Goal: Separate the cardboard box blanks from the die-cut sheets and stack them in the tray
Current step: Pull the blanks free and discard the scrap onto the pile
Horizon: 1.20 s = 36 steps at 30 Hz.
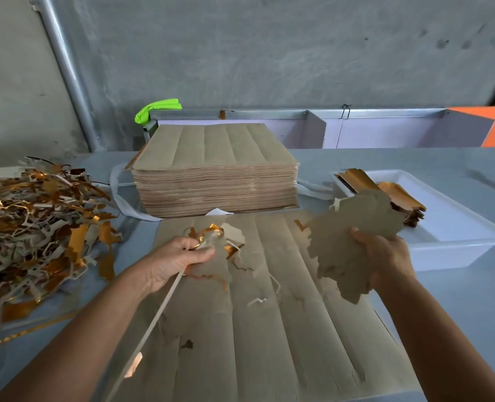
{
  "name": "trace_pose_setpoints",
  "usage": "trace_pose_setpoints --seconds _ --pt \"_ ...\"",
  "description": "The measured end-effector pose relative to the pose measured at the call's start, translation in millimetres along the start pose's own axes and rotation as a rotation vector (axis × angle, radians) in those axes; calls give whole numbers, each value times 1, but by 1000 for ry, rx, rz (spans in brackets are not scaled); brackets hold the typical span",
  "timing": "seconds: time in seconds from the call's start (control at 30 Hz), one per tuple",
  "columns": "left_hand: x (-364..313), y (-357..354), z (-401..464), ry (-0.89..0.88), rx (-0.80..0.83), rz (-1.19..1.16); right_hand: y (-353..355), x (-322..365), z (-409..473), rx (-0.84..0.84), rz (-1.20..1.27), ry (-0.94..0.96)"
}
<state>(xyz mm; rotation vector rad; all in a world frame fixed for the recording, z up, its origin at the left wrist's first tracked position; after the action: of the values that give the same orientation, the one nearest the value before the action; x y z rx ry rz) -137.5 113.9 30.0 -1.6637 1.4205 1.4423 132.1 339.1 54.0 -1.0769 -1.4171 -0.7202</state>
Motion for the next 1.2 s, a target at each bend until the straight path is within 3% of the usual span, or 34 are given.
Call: trace_pose_setpoints --seconds 0.17,0.33,0.4,0.53,0.6,0.7,0.8,0.83,0.97,1.1,1.13,1.2 --pt "17 18 -5 3 -302 -323 13 0 -6 -135 98 9" --pt "13 12 -3 3 -315 -441 13 8 -6 -78 138 -12" --pt "9 12 -3 -12 -333 -553 9 12 -6 15 34 -47" --pt "12 11 -1 42 -423 -702 -15 10 -19 361 -181 -194" --pt "14 6 1 54 -394 -722 -26 5 -24 426 -249 -236" --pt "12 -7 4 77 -306 -531 -36 4 -25 414 -314 -228" --pt "5 8 1 76 -507 11 -38 2 -24 393 -305 -225" --pt "3 11 -2 76 -540 65 -37 2 -24 381 -304 -224" --pt "4 18 -5 65 -544 116 -30 -1 -23 334 -309 -211" --pt "16 15 0 101 -464 -207 -31 0 -19 332 -316 -175" --pt "18 20 -1 157 -502 -105 -31 0 -17 332 -314 -170" --pt "13 31 -11 344 -564 454 -29 -1 -15 326 -319 -162"
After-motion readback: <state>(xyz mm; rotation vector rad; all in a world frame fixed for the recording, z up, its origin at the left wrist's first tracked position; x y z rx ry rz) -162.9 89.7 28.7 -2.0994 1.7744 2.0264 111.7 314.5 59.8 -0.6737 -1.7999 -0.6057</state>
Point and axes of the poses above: each hand's wrist, its own z-axis towards the middle knuckle, its own y-axis out of the back of the hand, x = y × z, the point moved 7 cm from there along z, towards the middle knuckle, and after that the axes turned 13 degrees about x, right-handed, at the moved point
